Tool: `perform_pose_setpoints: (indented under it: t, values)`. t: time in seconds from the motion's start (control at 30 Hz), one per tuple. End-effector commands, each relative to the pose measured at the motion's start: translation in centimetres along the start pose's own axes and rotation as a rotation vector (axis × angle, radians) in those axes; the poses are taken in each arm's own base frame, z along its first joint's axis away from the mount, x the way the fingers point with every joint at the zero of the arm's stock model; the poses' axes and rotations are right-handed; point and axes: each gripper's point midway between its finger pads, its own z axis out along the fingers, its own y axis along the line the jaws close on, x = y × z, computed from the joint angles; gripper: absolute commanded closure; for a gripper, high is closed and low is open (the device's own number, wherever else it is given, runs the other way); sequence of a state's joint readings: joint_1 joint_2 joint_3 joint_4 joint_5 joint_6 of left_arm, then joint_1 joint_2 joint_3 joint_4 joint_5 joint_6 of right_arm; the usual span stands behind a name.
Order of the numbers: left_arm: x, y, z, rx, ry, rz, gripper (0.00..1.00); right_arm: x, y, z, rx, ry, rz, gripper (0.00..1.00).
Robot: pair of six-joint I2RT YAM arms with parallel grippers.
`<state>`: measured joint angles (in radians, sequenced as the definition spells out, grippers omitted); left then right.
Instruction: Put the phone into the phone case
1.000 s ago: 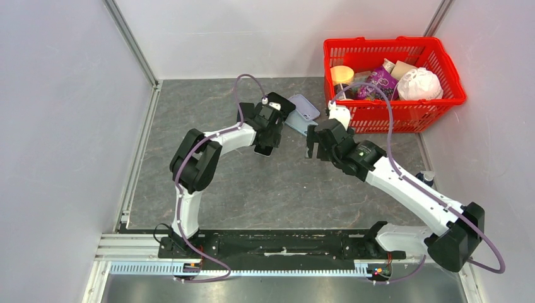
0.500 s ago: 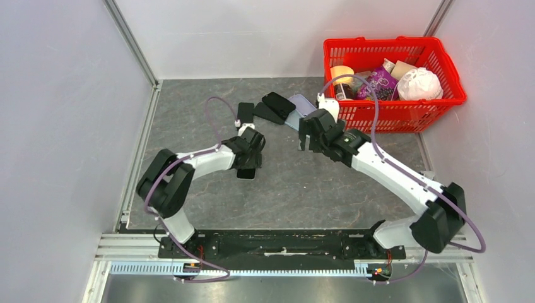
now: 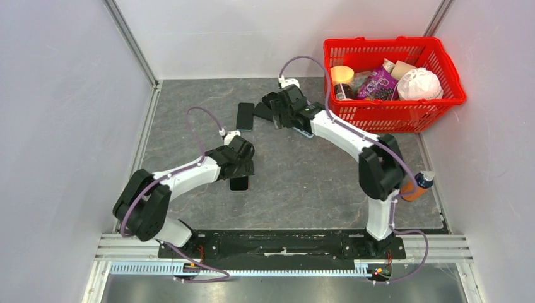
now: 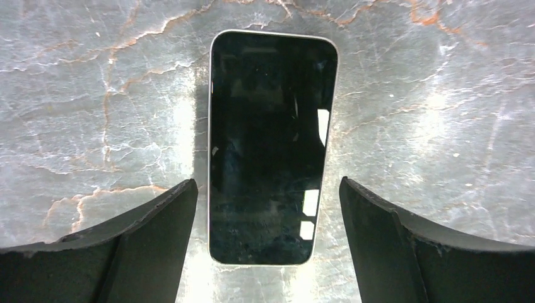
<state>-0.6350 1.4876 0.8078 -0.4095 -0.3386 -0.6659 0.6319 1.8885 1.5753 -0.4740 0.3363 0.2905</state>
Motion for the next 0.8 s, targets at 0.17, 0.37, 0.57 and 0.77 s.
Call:
perform_pose_setpoints:
  t: [0.17,0.37,0.57,0.77]
  values:
    - [-5.6,-0.9,-5.0,0.072,-0.131,-0.1,0.11,-4.8,1.7,8.2,-0.116,-0.078,-0.12,0.31]
    - [-5.7,-0.1,-6.2,0.081,-0.147,-0.101,0.12,-5.2,2.7,11.1,-0.142,-0.085,-0.167,0.37]
    - [-5.8,0.4,-7.1,0.091,-0.167,-0.107,0.12,-4.9,3.0,13.1,-0.137,-0.08,-0.198,0.38]
    - [-5.9,1.0,-7.6,0.09,-0.183,-0.116,0.12,-4.1,2.9,14.5,-0.125,-0.06,-0.239,0.42]
